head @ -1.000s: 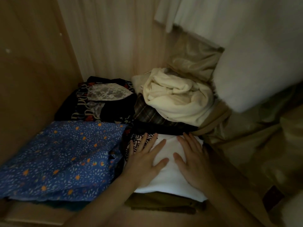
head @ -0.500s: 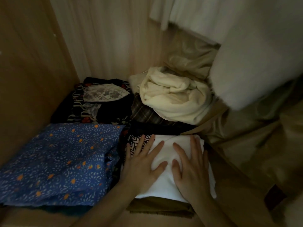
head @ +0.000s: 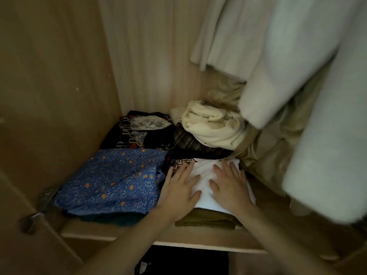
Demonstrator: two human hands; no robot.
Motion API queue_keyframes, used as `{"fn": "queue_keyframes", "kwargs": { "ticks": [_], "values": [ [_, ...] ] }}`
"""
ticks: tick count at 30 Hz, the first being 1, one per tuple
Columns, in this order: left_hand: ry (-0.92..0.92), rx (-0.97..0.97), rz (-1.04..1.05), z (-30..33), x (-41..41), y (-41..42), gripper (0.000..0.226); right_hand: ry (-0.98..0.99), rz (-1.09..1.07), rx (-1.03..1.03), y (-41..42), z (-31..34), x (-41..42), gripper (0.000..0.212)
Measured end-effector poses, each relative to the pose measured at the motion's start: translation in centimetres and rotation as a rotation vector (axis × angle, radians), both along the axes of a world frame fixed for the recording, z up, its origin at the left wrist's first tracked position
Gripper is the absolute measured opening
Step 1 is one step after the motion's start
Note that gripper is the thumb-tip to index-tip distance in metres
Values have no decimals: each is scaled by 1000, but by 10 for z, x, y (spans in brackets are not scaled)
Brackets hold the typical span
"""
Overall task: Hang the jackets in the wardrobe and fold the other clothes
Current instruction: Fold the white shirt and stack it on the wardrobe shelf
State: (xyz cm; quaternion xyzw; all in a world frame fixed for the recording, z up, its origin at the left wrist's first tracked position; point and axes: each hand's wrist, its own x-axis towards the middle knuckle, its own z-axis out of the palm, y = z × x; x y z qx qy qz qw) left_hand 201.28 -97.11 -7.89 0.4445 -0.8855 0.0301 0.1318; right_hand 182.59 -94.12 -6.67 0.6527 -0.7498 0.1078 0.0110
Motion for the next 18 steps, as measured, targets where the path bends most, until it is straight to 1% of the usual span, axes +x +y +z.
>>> {"fn": "queue_keyframes", "kwargs": {
  "ticks": [3,6,10,14,18],
  "values": [
    [-28,8,17,14,40,33,58,-5,58,-49,25,20,28,57],
    [-60,43,56,28,79,72,60,3,103,0,53,30,58,59],
    [-88,41,72,31,132,132,60,-11,122,14,100,37,99,58],
    [-4,6,134,23,173,202,59,6,110,29,162,30,142,62],
    [95,-110,111,21,205,273,52,4,102,62,222,18,186,63]
  ]
}}
